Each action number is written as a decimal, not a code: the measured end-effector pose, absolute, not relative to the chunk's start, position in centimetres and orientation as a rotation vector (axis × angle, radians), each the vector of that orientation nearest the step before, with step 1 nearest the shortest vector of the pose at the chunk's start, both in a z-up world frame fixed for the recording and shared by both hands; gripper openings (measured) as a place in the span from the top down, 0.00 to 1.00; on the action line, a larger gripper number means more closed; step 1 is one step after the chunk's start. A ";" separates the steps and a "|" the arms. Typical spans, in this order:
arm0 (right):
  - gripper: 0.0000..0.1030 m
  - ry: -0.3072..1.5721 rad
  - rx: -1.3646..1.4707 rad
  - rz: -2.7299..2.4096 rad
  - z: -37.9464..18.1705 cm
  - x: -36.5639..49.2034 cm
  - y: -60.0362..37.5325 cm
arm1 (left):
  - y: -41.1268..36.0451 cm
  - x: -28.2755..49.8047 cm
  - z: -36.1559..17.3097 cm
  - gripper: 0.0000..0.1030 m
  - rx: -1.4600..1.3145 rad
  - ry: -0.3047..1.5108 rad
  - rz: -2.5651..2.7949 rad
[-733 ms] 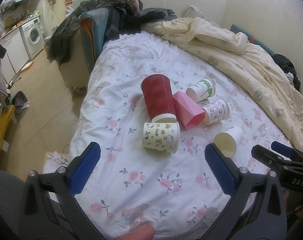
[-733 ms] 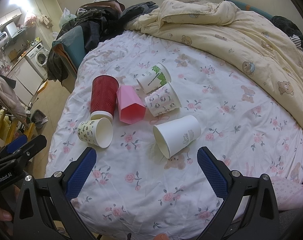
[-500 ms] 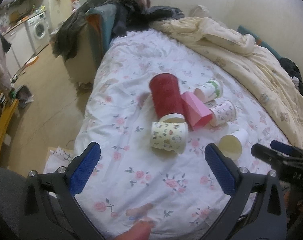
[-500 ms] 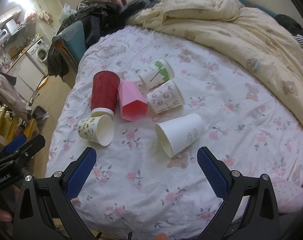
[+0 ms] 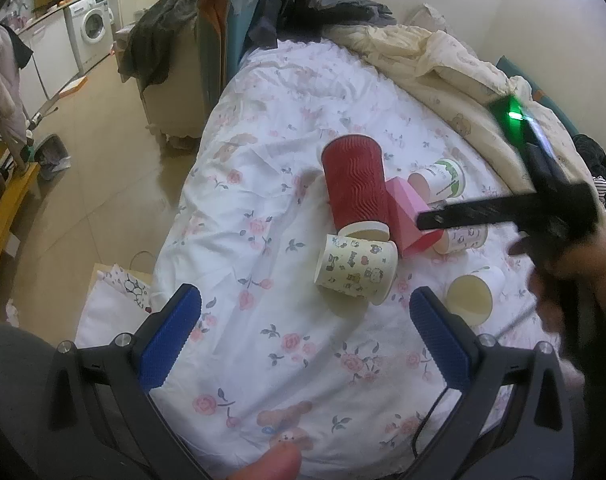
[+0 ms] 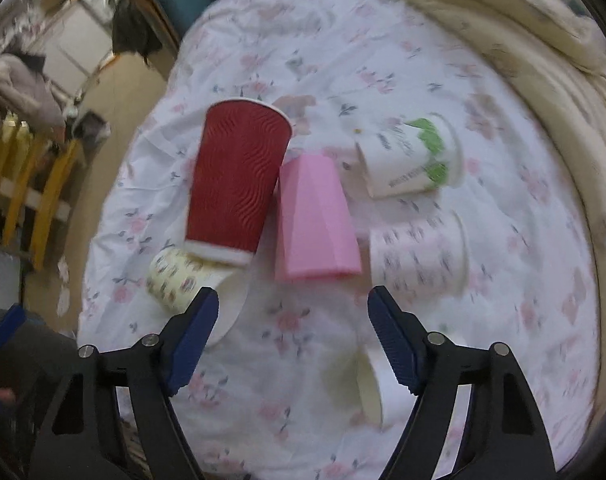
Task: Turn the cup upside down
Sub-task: 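Move the right gripper toward the pink hexagonal cup lying on its side, then close the right gripper around the pink cup and lift it, then carry the pink cup with the right gripper toward the left gripper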
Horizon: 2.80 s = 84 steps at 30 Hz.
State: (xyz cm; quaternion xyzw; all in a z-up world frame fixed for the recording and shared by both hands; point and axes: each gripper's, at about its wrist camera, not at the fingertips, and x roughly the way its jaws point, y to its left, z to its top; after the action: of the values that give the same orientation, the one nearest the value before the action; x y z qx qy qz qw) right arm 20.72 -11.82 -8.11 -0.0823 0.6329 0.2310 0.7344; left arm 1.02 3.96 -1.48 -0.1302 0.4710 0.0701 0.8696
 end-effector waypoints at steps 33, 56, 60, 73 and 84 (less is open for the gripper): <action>0.37 1.410 -0.051 0.494 -6.3 17.9 -14.5 | 4.8 1.1 -1.0 0.00 -0.301 0.965 0.160; 0.36 1.505 0.147 0.343 -14.3 7.6 -16.0 | 4.9 0.7 -1.2 0.00 -0.279 0.975 0.177; 0.30 1.507 0.143 0.353 -13.9 7.5 -15.9 | 4.7 0.8 -1.4 0.00 -0.273 0.986 0.170; 0.06 1.362 0.151 0.395 -6.1 7.9 -18.7 | 4.7 0.8 -1.8 0.00 -0.276 1.007 0.167; 0.00 1.158 0.202 0.305 -4.1 7.6 -23.8 | 2.0 1.4 -2.7 0.00 -0.211 1.060 0.081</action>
State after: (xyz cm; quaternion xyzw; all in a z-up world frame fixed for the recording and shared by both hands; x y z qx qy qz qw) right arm 7.56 -23.83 -4.08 0.0949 0.5441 0.1432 0.8212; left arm 1.39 2.03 -2.71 -0.1004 0.5042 0.0383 0.8569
